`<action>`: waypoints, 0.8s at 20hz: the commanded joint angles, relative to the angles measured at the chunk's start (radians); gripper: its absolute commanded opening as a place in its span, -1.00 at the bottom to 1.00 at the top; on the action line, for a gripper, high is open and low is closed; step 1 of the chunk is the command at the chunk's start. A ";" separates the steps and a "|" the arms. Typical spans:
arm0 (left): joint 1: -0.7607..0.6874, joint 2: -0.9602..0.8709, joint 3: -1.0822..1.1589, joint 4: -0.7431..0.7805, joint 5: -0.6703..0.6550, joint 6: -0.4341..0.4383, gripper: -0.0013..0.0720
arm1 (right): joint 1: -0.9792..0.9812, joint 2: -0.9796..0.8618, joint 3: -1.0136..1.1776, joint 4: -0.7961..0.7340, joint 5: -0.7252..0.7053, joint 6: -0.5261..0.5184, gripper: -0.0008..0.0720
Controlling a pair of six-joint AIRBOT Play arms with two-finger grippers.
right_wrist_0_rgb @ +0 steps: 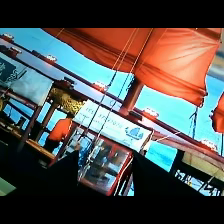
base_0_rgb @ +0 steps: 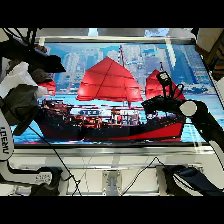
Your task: Fold the shirts.
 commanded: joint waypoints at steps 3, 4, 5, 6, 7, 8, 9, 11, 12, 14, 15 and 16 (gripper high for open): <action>-0.001 0.000 0.000 0.000 0.001 0.000 -0.93 | 0.001 0.000 -0.001 0.000 0.000 0.000 0.07; -0.001 0.000 0.000 0.000 0.001 0.000 -0.93 | 0.001 0.000 -0.001 0.000 0.000 0.000 0.07; -0.001 0.000 0.000 0.000 0.000 0.000 -0.93 | 0.001 0.000 -0.001 0.000 0.000 0.000 0.07; -0.001 0.000 0.000 0.000 0.001 0.000 -0.93 | 0.001 0.000 -0.001 0.000 0.000 0.000 0.07; -0.001 0.000 0.000 0.000 0.001 0.000 -0.93 | 0.001 0.000 -0.001 0.000 0.000 0.000 0.07; -0.001 0.000 0.000 0.000 0.001 0.000 -0.93 | 0.001 0.000 -0.001 0.000 0.000 0.000 0.07; -0.001 0.000 0.000 0.000 0.000 0.000 -0.93 | 0.001 0.000 -0.001 0.000 0.000 0.000 0.07; -0.001 0.000 0.000 0.000 0.000 0.000 -0.93 | 0.001 0.000 -0.001 0.000 0.000 0.000 0.07; -0.001 0.000 0.000 0.000 0.000 0.000 -0.93 | 0.001 0.000 -0.001 0.001 0.000 0.000 0.07; -0.001 0.000 0.000 0.000 0.001 0.000 -0.93 | 0.001 0.000 -0.001 0.003 0.000 0.000 0.07; -0.001 0.000 0.000 0.000 0.000 0.000 -0.93 | 0.001 0.000 -0.001 0.006 0.000 0.000 0.07; -0.001 0.000 0.000 0.000 0.001 0.000 -0.93 | 0.001 0.000 -0.001 0.014 0.000 0.000 0.07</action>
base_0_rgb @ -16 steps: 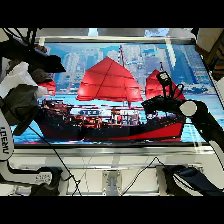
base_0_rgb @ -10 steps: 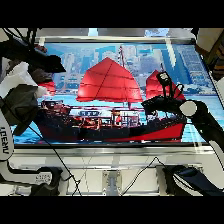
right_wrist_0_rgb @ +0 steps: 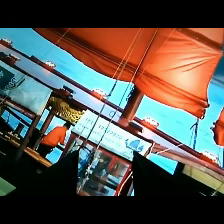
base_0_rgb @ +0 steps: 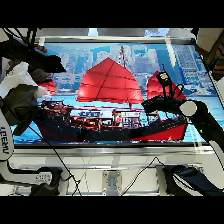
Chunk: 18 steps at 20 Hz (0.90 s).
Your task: Fold the shirts.
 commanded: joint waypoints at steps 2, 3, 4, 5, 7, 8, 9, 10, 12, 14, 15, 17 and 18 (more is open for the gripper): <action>-0.001 -0.001 0.000 0.000 0.000 0.000 -0.93 | 0.001 0.000 -0.001 0.043 0.000 0.000 0.07; -0.001 -0.001 0.000 0.000 0.000 0.000 -0.93 | 0.001 0.000 -0.001 0.058 -0.007 0.000 0.07; -0.001 -0.001 0.000 0.000 0.000 0.000 -0.93 | 0.001 0.000 -0.001 0.063 -0.034 0.001 0.07; -0.001 -0.001 0.000 0.005 0.012 0.004 -0.93 | 0.001 0.000 -0.001 0.074 -0.039 0.010 0.07; -0.001 0.000 0.000 -0.012 0.047 0.001 -0.93 | 0.002 0.000 -0.001 0.084 -0.016 0.030 0.07; -0.001 -0.001 0.000 -0.005 0.048 0.003 -0.93 | 0.002 0.000 -0.001 0.089 -0.008 0.031 0.07; -0.001 -0.001 0.000 0.001 0.054 0.003 -0.93 | 0.002 0.000 -0.001 0.100 -0.005 0.031 0.07; -0.001 -0.001 0.000 -0.001 0.086 0.002 -0.93 | 0.002 0.000 -0.001 0.114 -0.005 0.031 0.07; 0.000 0.000 0.000 -0.046 0.231 -0.011 -0.93 | 0.002 -0.001 -0.001 0.139 -0.006 0.030 0.07; 0.000 0.000 0.000 -0.054 0.286 0.012 -0.92 | 0.002 -0.002 -0.003 0.157 -0.008 0.030 0.07; 0.000 0.000 0.000 0.014 0.351 0.054 -0.92 | 0.002 -0.003 -0.007 0.163 -0.010 0.030 0.07; 0.000 0.000 0.000 0.325 0.417 -0.027 -0.43 | 0.002 -0.005 -0.017 0.178 -0.012 0.031 0.07; 0.001 0.000 0.000 0.483 0.423 -0.057 -0.09 | 0.002 -0.005 -0.025 0.191 -0.014 0.035 0.07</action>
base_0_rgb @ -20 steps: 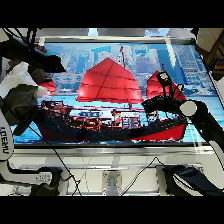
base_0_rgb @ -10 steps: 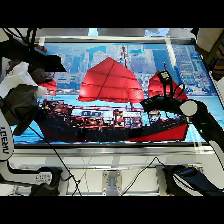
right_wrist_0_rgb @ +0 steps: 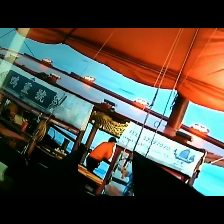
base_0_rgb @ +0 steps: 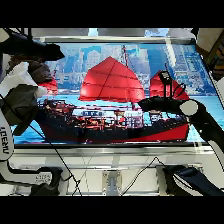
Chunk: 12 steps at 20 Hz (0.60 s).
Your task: Fold the shirts.
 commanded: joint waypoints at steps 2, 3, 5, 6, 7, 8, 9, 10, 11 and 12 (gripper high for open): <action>0.023 -0.006 0.000 0.640 0.102 -0.062 0.14 | 0.001 -0.003 -0.031 0.068 -0.018 0.056 0.07; 0.060 -0.020 0.000 0.692 0.143 -0.153 0.10 | 0.002 -0.011 -0.039 0.095 -0.022 0.072 0.07; 0.161 -0.078 0.000 0.690 0.176 -0.326 -0.02 | 0.021 -0.048 -0.055 0.174 -0.021 0.074 0.07; 0.208 -0.121 0.000 0.687 0.122 -0.322 -0.02 | 0.047 -0.068 -0.068 0.212 -0.021 0.074 0.07; 0.245 -0.161 -0.004 0.671 0.061 -0.318 0.00 | 0.079 -0.086 -0.082 0.241 -0.026 0.074 0.07; 0.282 -0.195 -0.029 0.619 0.038 -0.314 0.13 | 0.121 -0.107 -0.093 0.262 -0.034 0.075 0.07; 0.307 -0.218 -0.067 0.567 0.040 -0.285 0.17 | 0.160 -0.126 -0.099 0.267 -0.045 0.084 0.07; 0.321 -0.240 -0.119 0.547 0.039 -0.246 0.18 | 0.200 -0.145 -0.099 0.262 -0.063 0.122 0.07; 0.325 -0.257 -0.158 0.555 0.034 -0.227 0.28 | 0.233 -0.157 -0.099 0.262 -0.087 0.159 0.07; 0.325 -0.275 -0.191 0.562 0.032 -0.220 0.68 | 0.259 -0.162 -0.099 0.262 -0.112 0.182 0.07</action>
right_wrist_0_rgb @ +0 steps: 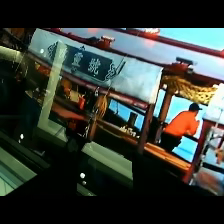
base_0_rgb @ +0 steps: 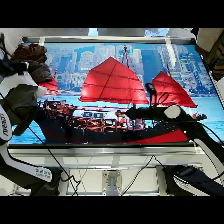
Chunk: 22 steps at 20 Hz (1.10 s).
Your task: Fold the shirts.
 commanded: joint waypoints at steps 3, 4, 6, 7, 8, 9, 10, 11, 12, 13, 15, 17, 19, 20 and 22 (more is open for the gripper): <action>0.042 -0.129 -0.103 -0.024 -0.042 0.029 0.77 | 0.123 -0.035 -0.010 0.032 -0.090 0.117 0.07; 0.042 -0.149 -0.103 -0.026 -0.047 0.029 0.77 | 0.123 -0.035 -0.010 0.037 -0.088 0.118 0.07; 0.042 -0.180 -0.103 -0.026 -0.055 0.029 0.77 | 0.123 -0.035 -0.010 0.060 -0.094 0.117 0.07; 0.042 -0.190 -0.103 -0.028 -0.064 0.029 0.77 | 0.123 -0.035 -0.010 0.067 -0.106 0.117 0.07; 0.042 -0.197 -0.103 -0.029 -0.072 0.030 0.77 | 0.123 -0.035 -0.010 0.071 -0.121 0.117 0.07; 0.042 -0.198 -0.103 -0.037 -0.071 0.030 0.72 | 0.123 -0.035 -0.010 0.071 -0.138 0.117 0.07; 0.042 -0.198 -0.100 -0.045 -0.072 0.030 0.33 | 0.123 -0.035 -0.010 0.070 -0.160 0.117 0.07; 0.040 -0.198 -0.092 -0.067 -0.079 0.030 -0.68 | 0.123 -0.035 -0.010 0.070 -0.181 0.116 0.07; 0.038 -0.198 -0.077 -0.113 -0.098 0.039 -0.94 | 0.123 -0.035 -0.010 0.069 -0.200 0.116 0.07; 0.034 -0.198 -0.060 -0.171 -0.122 0.063 -0.93 | 0.123 -0.035 -0.010 0.068 -0.217 0.115 0.07; 0.010 -0.198 -0.011 -0.321 -0.169 0.103 -0.93 | 0.122 -0.035 -0.010 0.063 -0.243 0.112 0.07; -0.050 -0.195 0.061 -0.481 -0.217 0.137 -0.93 | 0.118 -0.035 -0.008 0.028 -0.248 0.113 0.07; -0.149 -0.181 0.130 -0.591 -0.252 0.143 -0.93 | 0.096 -0.035 -0.008 -0.015 -0.249 0.113 0.02; -0.211 -0.169 0.158 -0.618 -0.256 0.143 -0.93 | 0.077 -0.035 -0.008 -0.032 -0.247 0.113 0.02; -0.361 -0.140 0.203 -0.636 -0.253 0.143 -0.93 | 0.023 -0.034 -0.008 -0.057 -0.234 0.113 0.02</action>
